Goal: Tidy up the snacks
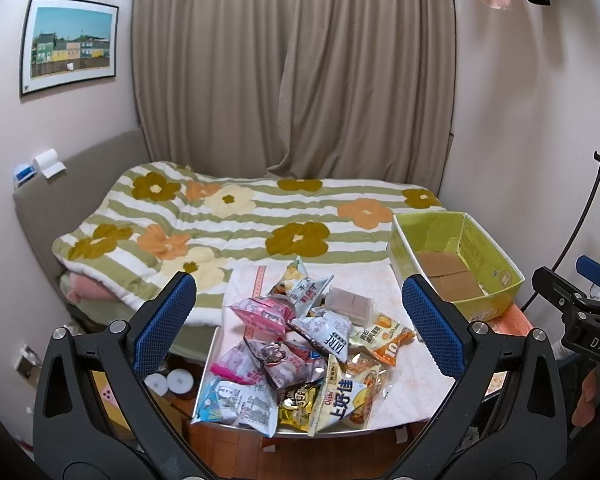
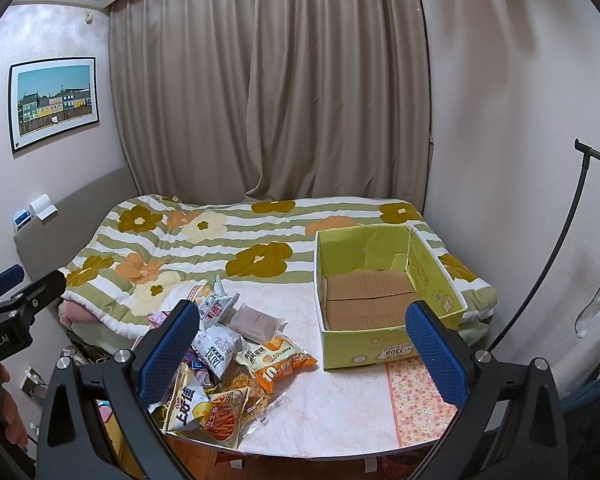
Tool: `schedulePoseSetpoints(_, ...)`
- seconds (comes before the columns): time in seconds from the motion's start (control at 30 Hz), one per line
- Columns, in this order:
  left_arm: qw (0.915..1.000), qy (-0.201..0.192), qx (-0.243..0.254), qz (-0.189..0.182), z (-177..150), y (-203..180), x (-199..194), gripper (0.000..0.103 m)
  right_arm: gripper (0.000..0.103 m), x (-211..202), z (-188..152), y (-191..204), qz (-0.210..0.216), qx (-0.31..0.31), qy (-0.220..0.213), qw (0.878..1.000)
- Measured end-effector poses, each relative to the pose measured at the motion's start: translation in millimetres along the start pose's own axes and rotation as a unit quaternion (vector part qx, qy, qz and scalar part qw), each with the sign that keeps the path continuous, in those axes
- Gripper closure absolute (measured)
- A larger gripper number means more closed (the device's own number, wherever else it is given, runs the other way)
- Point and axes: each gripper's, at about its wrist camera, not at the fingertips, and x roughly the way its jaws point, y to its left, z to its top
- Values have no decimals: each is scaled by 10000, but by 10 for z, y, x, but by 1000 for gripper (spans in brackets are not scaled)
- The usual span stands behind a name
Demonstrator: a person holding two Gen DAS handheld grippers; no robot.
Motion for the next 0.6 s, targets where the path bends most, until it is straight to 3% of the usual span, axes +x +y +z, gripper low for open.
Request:
schedulePoseSetpoints(0.33, 9999, 35, -54, 95, 2, 43, 11, 1, 0, 27, 1, -37, 118, -6, 62, 9999)
schedulePoseSetpoints(0.6, 9966, 679, -344, 327, -122, 246, 329, 1, 0, 494, -212, -59, 834, -4, 972, 9918)
